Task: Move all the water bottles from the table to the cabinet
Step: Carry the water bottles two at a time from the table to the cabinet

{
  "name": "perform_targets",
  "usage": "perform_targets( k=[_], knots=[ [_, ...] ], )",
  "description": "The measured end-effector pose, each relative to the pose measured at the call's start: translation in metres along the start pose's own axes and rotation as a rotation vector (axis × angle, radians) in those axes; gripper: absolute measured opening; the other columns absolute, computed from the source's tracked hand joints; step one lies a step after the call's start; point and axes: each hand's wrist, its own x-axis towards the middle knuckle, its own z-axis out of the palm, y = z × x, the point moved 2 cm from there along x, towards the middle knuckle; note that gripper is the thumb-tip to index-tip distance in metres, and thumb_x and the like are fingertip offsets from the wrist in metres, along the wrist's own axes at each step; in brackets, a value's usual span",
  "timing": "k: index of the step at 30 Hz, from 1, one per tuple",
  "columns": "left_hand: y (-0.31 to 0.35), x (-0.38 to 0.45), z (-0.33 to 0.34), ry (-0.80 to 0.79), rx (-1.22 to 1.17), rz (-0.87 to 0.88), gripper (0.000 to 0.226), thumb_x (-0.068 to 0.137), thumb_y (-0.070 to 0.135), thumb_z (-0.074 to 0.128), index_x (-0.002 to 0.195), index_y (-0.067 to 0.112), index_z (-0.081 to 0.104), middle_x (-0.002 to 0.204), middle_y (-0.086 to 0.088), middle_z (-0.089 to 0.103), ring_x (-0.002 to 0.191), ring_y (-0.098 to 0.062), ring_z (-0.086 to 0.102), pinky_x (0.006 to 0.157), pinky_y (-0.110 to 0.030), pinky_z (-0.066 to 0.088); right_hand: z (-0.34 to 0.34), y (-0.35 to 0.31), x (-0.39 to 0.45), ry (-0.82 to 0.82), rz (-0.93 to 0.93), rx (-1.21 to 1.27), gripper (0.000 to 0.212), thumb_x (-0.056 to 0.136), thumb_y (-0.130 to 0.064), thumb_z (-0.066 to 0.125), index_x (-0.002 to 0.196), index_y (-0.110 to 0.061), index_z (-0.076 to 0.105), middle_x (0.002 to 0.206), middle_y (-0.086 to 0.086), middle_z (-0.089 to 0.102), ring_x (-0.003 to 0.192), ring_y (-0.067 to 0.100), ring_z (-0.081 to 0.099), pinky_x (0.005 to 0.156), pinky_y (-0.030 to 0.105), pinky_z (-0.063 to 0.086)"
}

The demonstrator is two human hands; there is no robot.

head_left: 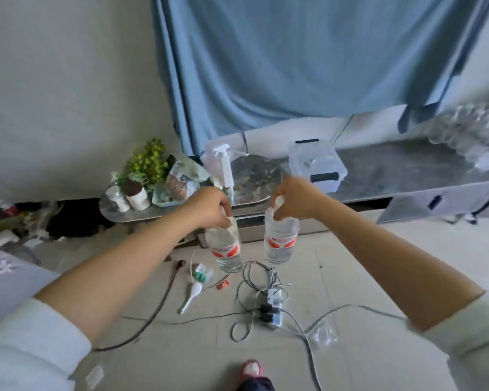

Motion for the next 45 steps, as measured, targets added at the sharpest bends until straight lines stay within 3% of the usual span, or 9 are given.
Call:
perform_targets(
  k=[5,12,19,24,28,32,35,39,45],
  knots=[
    [0.069,0.08,0.014,-0.104,0.034,0.206,0.022,0.079,0.013,0.068,0.101,0.01,0.07,0.095,-0.002,0.056,0.089,-0.018,0.052,0.072,-0.024,0.037,-0.028,0.09,-0.003,0.019,0.264,0.026,0.033,0.08,-0.02,0.067,0.112,-0.014,0.066,0.102,0.007,0.057,0.101,0.025,0.054,0.079,0.026,0.045],
    [0.147,0.173,0.022,-0.183,0.085,0.427,0.021,0.077,0.013,0.065,0.097,0.011,0.071,0.109,-0.005,0.067,0.101,-0.021,0.061,0.072,-0.024,0.042,-0.063,0.189,-0.004,0.012,0.58,0.023,0.024,0.078,-0.015,0.065,0.101,-0.015,0.069,0.081,0.0,0.057,0.047,0.006,0.045,0.027,0.001,0.029],
    [0.239,0.25,0.025,-0.212,0.091,0.554,0.02,0.078,0.012,0.063,0.097,0.009,0.071,0.079,0.004,0.057,0.081,-0.012,0.049,0.057,-0.019,0.037,-0.103,0.291,-0.016,0.084,0.785,0.095,0.023,0.077,-0.011,0.064,0.098,-0.015,0.071,0.08,0.002,0.06,0.023,-0.001,0.047,0.046,0.013,0.041],
    [0.312,0.297,0.036,-0.214,0.041,0.556,0.019,0.08,0.013,0.065,0.097,0.007,0.07,0.106,-0.007,0.068,0.084,-0.014,0.052,0.07,-0.024,0.04,-0.131,0.372,-0.018,0.087,0.8,0.125,0.025,0.076,-0.008,0.063,0.099,-0.012,0.072,0.094,0.007,0.065,0.046,0.008,0.051,0.048,0.014,0.043],
    [0.378,0.339,0.05,-0.218,0.019,0.505,0.018,0.079,0.013,0.067,0.095,0.007,0.07,0.113,-0.007,0.066,0.106,-0.022,0.06,0.075,-0.025,0.043,-0.161,0.447,-0.018,0.073,0.755,0.117,0.023,0.074,-0.01,0.063,0.096,-0.012,0.072,0.087,0.005,0.064,0.053,0.012,0.052,0.051,0.015,0.043],
    [0.44,0.377,0.061,-0.227,0.013,0.446,0.014,0.078,0.012,0.067,0.091,0.009,0.07,0.111,-0.009,0.067,0.087,-0.019,0.059,0.066,-0.024,0.043,-0.192,0.512,-0.018,0.068,0.684,0.038,0.022,0.078,-0.012,0.063,0.098,-0.01,0.07,0.087,-0.002,0.054,0.079,0.015,0.05,0.053,0.013,0.034],
    [0.485,0.402,0.067,-0.221,-0.006,0.42,0.016,0.079,0.01,0.065,0.094,0.007,0.07,0.11,-0.01,0.067,0.07,-0.015,0.052,0.05,-0.018,0.038,-0.215,0.555,-0.012,0.095,0.66,0.021,0.022,0.079,-0.013,0.062,0.1,-0.01,0.07,0.086,-0.002,0.051,0.079,0.014,0.048,0.048,0.013,0.031],
    [0.532,0.438,0.07,-0.196,-0.02,0.42,0.017,0.078,0.01,0.065,0.095,0.007,0.071,0.106,-0.011,0.067,0.081,-0.014,0.05,0.048,-0.014,0.032,-0.235,0.609,0.0,0.127,0.675,0.028,0.02,0.08,-0.01,0.062,0.098,-0.007,0.07,0.068,-0.007,0.047,0.055,0.009,0.044,0.034,0.011,0.034],
    [0.593,0.512,0.074,-0.215,-0.005,0.451,0.012,0.079,0.012,0.066,0.09,0.011,0.069,0.089,-0.001,0.057,0.082,-0.015,0.053,0.05,-0.013,0.036,-0.259,0.701,0.027,0.162,0.698,0.087,0.019,0.078,-0.01,0.063,0.063,-0.02,0.058,0.083,0.0,0.056,0.077,0.015,0.052,0.05,0.015,0.035]
  ],
)
